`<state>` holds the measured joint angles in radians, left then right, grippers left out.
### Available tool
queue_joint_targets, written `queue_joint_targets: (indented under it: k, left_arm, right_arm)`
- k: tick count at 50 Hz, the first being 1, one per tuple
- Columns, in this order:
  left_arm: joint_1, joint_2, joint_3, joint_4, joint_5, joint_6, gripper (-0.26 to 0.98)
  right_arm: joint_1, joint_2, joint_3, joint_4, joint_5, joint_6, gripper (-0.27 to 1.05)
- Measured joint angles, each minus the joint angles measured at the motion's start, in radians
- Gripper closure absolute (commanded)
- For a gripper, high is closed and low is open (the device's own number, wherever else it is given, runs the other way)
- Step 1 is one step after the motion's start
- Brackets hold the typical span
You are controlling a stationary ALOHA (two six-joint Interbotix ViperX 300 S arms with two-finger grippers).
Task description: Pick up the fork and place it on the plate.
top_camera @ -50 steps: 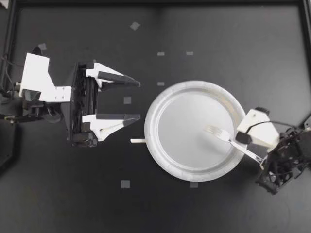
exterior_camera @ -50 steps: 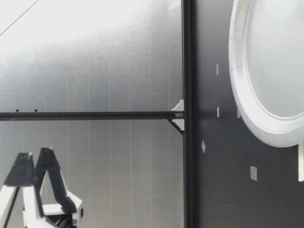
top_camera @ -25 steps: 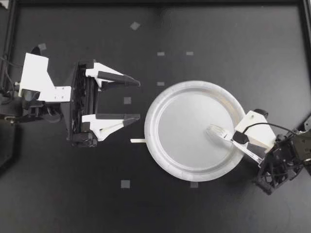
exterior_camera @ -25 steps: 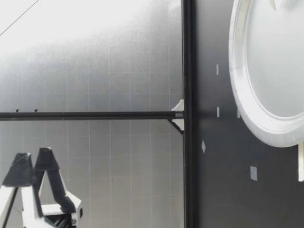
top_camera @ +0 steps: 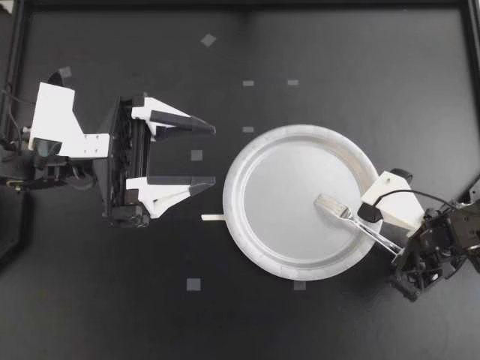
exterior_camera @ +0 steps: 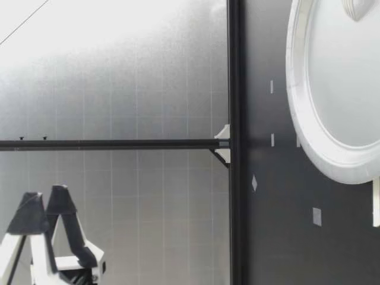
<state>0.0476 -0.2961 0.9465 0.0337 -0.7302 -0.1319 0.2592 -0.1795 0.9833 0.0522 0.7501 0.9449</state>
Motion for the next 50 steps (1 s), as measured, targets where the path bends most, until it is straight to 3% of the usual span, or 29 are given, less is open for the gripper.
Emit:
queue_joint_targets:
  k: [17, 32, 33, 35, 36, 38, 40, 41, 45, 47, 50]
  left_arm:
    - [0.0, -0.009, 0.002, 0.0, 0.014, -0.012, -0.16]
    - [0.0, -0.084, -0.044, 0.0, 0.321, -0.008, -0.15]
    - [0.0, -0.084, -0.044, 0.0, 0.321, -0.008, -0.15]
    - [0.0, -0.101, -0.049, 0.0, 0.345, -0.003, -0.15]
    - [0.0, -0.115, -0.049, 0.0, 0.35, 0.0, -0.15]
    - [0.0, -0.115, -0.049, 0.0, 0.35, 0.0, -0.15]
    - [0.0, -0.135, -0.046, 0.0, 0.337, 0.003, -0.15]
    - [0.0, -0.135, -0.046, 0.0, 0.337, 0.003, -0.15]
    - [0.0, -0.166, -0.017, 0.0, 0.268, 0.015, -0.15]
    - [0.0, -0.178, 0.009, 0.0, 0.207, 0.018, -0.15]
    - [0.0, -0.186, 0.031, 0.002, 0.161, 0.018, -0.15]
  right_arm:
    - [0.0, -0.078, -0.043, -0.006, -0.011, -0.008, 0.25]
    - [-0.049, -0.347, -0.114, -0.124, -0.115, -0.043, 0.26]
    - [-0.054, -0.387, -0.115, -0.156, -0.206, -0.066, 0.26]
    - [-0.054, -0.387, -0.115, -0.156, -0.206, -0.066, 0.26]
    - [-0.055, -0.423, -0.114, -0.204, -0.337, -0.1, 0.26]
    - [-0.055, -0.423, -0.114, -0.204, -0.337, -0.1, 0.26]
    - [-0.067, -0.492, -0.08, -0.305, -0.612, -0.169, 0.27]
    - [-0.067, -0.492, -0.08, -0.305, -0.612, -0.169, 0.27]
    - [-0.098, -0.512, -0.029, -0.362, -0.802, -0.224, 0.27]
    - [-0.098, -0.512, -0.029, -0.362, -0.802, -0.224, 0.27]
    - [-0.152, -0.5, 0.028, -0.41, -0.971, -0.325, 0.27]
